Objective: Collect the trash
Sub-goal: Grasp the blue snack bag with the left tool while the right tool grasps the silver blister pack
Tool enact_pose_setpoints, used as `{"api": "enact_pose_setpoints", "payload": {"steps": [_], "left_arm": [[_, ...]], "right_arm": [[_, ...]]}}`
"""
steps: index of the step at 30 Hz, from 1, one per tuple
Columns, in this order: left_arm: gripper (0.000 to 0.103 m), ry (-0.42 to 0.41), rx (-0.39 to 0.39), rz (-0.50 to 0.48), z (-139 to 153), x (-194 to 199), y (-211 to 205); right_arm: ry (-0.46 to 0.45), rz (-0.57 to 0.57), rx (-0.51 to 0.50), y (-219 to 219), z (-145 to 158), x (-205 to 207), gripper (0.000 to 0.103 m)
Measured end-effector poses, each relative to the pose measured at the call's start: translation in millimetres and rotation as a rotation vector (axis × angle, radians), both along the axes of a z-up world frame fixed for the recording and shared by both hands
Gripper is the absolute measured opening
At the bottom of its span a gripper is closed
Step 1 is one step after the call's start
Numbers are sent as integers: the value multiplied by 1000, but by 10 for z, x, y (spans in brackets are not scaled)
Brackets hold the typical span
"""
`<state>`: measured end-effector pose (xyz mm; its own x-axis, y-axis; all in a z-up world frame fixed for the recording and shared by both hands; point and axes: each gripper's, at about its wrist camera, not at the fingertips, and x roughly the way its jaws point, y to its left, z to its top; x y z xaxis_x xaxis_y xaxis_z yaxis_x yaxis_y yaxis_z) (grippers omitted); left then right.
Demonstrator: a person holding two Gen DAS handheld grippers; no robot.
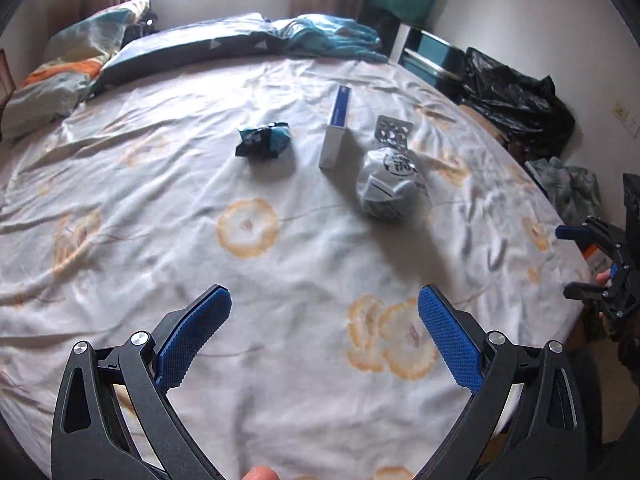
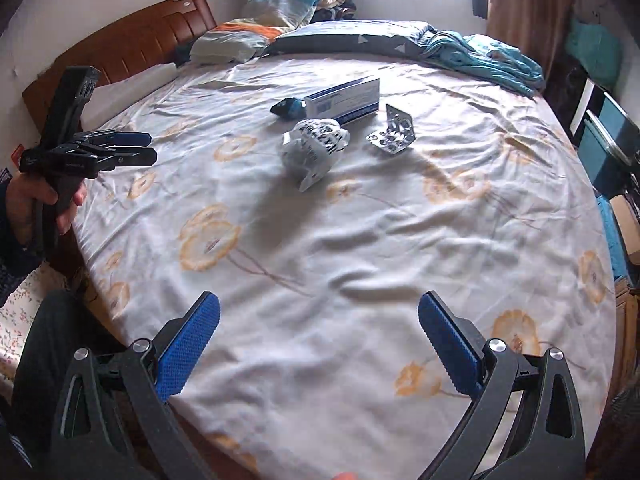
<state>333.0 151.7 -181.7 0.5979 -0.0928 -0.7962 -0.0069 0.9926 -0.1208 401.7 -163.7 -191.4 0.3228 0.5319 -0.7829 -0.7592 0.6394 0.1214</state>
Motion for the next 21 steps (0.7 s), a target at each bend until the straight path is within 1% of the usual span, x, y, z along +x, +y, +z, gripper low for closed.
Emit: {"api": "enact_pose_setpoints", "payload": {"steps": [3, 5, 8, 16, 20, 21], "left_arm": [[97, -11, 75, 18, -82, 367, 100], [97, -18, 102, 33, -126, 612, 185], [97, -32, 114, 55, -189, 977, 309], [97, -52, 191, 28, -395, 1748, 341], [97, -40, 184, 21, -569, 2073, 369], [97, -37, 196, 21, -605, 2142, 368]], "right_arm": [[-26, -27, 7, 47, -16, 259, 98], [-32, -45, 11, 61, -23, 430, 98], [-51, -69, 19, 119, -35, 676, 98], [-75, -101, 38, 397, -120, 1303, 98], [-82, -117, 51, 542, -167, 1595, 98], [-84, -120, 53, 580, -178, 1663, 98]]}}
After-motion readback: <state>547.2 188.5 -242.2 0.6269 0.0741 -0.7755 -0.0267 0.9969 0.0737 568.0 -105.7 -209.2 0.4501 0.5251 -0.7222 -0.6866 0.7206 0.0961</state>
